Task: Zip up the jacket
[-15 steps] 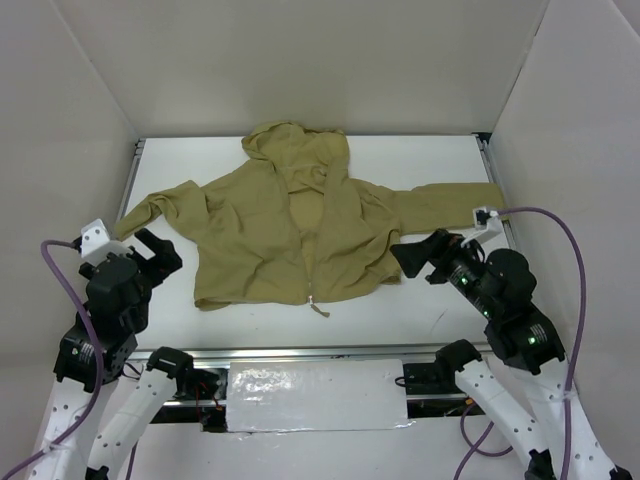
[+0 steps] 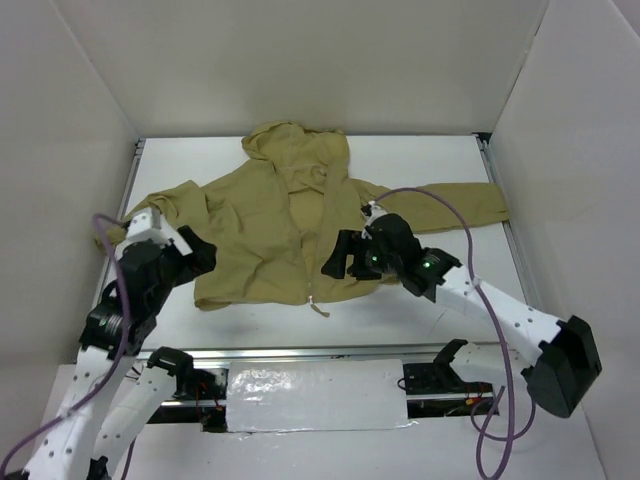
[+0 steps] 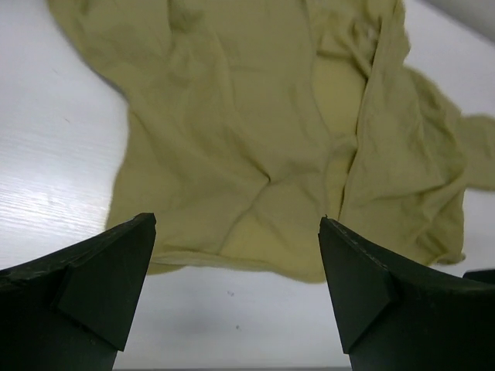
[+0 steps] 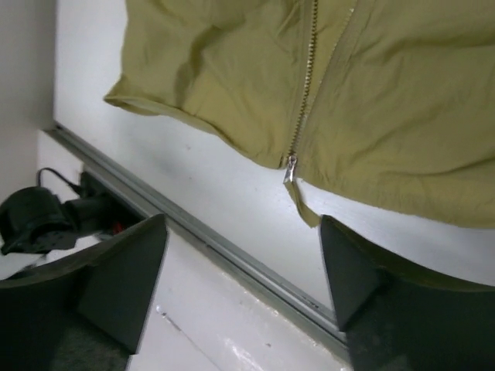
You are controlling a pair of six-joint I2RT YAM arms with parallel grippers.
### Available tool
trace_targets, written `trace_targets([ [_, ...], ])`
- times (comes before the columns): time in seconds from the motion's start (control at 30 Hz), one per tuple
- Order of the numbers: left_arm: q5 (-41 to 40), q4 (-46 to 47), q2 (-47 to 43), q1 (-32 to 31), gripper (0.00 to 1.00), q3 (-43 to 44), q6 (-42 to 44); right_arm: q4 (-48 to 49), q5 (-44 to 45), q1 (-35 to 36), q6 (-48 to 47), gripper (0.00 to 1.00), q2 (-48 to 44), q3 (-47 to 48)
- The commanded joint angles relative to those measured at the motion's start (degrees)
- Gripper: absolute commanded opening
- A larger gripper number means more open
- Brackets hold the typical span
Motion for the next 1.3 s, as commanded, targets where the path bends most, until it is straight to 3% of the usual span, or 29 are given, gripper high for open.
trace_targets([
  [0.0, 10.0, 6.4, 5.7, 0.0, 0.99, -3.0, -2.6, 1.3, 6.8, 2.0, -2.1, 0.82, 6.4, 6.2],
  [0.1, 10.9, 8.2, 6.1, -0.9, 1.00, -4.8, -4.6, 5.9, 3.9, 2.5, -2.1, 0.67, 12.7, 6.5],
  [0.17, 10.2, 8.2, 5.1, -1.0, 0.99, -4.9, -4.6, 7.4, 3.7, 2.5, -2.2, 0.62, 16.5, 8.0],
  [0.2, 9.8, 7.9, 5.0, -1.0, 0.99, -4.7, -4.3, 7.2, 3.9, 2.5, -2.5, 0.54, 20.4, 9.1],
  [0.4, 10.6, 5.7, 3.9, -1.4, 0.99, -4.4, -2.6, 9.2, -0.5, 2.9, -3.1, 0.49, 31.5, 14.4],
  [0.53, 14.0, 8.2, 4.2, -1.6, 1.00, -6.7, -2.6, 10.8, 1.0, 3.7, -1.6, 0.49, 31.7, 11.3],
  [0.63, 16.0, 10.1, 10.9, -4.8, 0.95, -7.4, -4.7, 10.8, 6.2, 3.7, 1.5, 0.50, 27.0, 6.7],
  [0.8, -5.7, 7.4, 21.9, -23.5, 0.97, -2.5, -15.5, 1.4, 26.5, 3.3, 6.5, 0.52, 12.5, 3.3],
  [0.9, -11.3, 8.4, 29.8, -31.8, 0.98, -0.3, -26.5, -4.4, 34.7, 2.9, 8.3, 0.52, 1.4, 1.9],
  [1.03, -20.4, 7.0, 38.7, -39.6, 0.97, 2.6, -38.8, -8.8, 37.8, 1.8, 6.8, 0.52, -12.5, 1.8],
  [1.2, -20.5, -0.5, 54.0, -40.4, 0.89, 13.0, -46.0, -14.0, 37.2, 1.6, 4.9, 0.52, -18.2, 4.6],
  [1.27, -20.0, -0.1, 56.6, -40.4, 0.86, 14.8, -45.3, -14.3, 36.7, 1.6, 4.4, 0.52, -19.5, 4.1],
])
